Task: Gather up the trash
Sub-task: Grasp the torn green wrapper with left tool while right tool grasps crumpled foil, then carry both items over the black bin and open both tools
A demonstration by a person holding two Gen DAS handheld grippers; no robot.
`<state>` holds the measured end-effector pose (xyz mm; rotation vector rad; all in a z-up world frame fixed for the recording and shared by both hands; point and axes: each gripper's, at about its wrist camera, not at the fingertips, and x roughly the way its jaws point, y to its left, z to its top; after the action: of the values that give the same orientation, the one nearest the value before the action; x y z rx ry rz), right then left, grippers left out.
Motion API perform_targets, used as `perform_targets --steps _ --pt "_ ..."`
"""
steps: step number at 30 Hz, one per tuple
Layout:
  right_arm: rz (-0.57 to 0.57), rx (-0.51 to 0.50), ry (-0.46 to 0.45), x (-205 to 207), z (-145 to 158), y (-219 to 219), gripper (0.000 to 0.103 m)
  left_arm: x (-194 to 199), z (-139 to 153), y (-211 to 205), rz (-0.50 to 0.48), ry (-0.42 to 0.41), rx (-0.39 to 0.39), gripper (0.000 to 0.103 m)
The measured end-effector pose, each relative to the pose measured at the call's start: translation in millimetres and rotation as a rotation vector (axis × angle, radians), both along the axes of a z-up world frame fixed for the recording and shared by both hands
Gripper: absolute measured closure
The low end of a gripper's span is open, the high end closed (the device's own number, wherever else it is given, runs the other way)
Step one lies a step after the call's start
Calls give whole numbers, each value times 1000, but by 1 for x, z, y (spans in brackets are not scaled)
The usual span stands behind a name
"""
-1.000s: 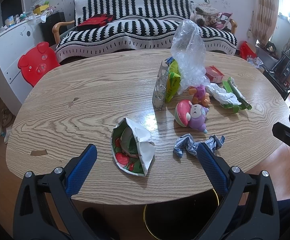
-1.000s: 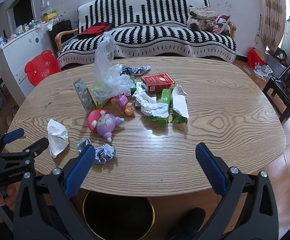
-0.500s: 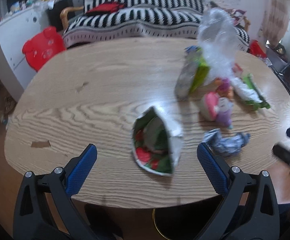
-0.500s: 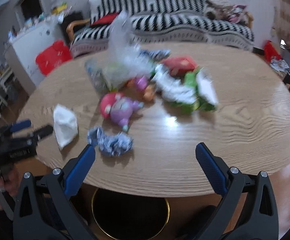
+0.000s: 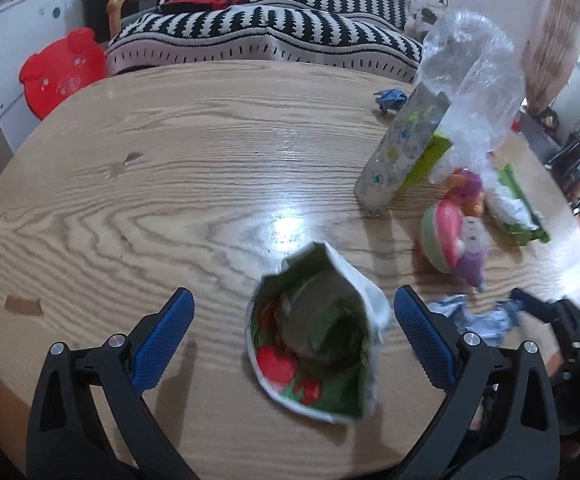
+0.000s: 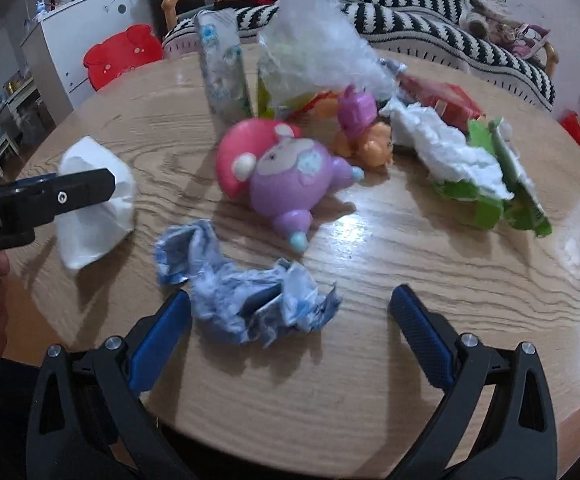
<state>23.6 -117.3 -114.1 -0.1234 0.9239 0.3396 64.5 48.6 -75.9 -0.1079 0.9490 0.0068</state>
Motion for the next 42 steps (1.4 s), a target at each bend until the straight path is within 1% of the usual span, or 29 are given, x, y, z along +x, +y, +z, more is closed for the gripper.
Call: perform_targets --steps 1,2,3,4,5,6,7,9,11,14,17,20,23,25,26,29,32,34,35,38,40,42 --pt "6 -3 -11 1 0 1 11 2 -3 -1 -3 2 9 6" --pt "12 -4 -16 1 0 0 21 5 -7 -2 -7 7 13 6" --pt "22 -1 -23 0 1 0 28 6 -10 -3 -5 13 25 6" --pt "34 8 -26 -1 3 0 47 6 -11 -4 -3 14 36 7" --pt "41 17 -16 -2 5 -2 56 5 -11 -5 -3 11 44 15" --pt "47 27 -5 -3 6 -2 58 4 -11 -7 -10 10 53 24" --pt "48 32 -6 -5 8 -3 59 4 -12 -9 -10 21 72 33" --pt "47 32 -13 -10 15 -4 59 0 -8 -11 -5 24 80 37" --pt "49 66 -18 -16 27 -9 60 -5 -4 -11 -6 17 68 39" --pt "41 121 -17 -22 48 -18 60 -18 11 -19 -15 -7 93 39" --pt "41 158 -26 -33 69 -30 60 -30 25 -28 -50 -11 87 39" --pt "43 152 -51 -51 86 -39 60 -46 36 -39 -104 -25 95 39" --pt "34 174 -55 -73 97 -51 60 -71 45 -49 -165 -38 93 39" --pt "34 179 -58 -89 99 -55 60 -83 46 -51 -184 -39 96 39" --pt "37 182 -51 -99 97 -57 60 -93 46 -54 -202 -38 91 39" --pt "62 190 8 -125 82 -56 60 -115 39 -58 -242 -20 75 39" --pt "96 161 74 -148 61 -47 60 -137 23 -66 -293 22 72 39" --pt "98 130 113 -161 46 -41 60 -150 5 -75 -343 73 81 39" --pt "92 113 146 -167 35 -39 60 -153 -4 -79 -359 101 79 39" --pt "67 87 226 -171 9 -41 60 -157 -26 -87 -391 169 71 39" --pt "41 90 266 -166 2 -45 60 -155 -41 -91 -397 208 62 39" --pt "1 99 297 -159 -4 -53 60 -152 -51 -94 -400 245 33 39"
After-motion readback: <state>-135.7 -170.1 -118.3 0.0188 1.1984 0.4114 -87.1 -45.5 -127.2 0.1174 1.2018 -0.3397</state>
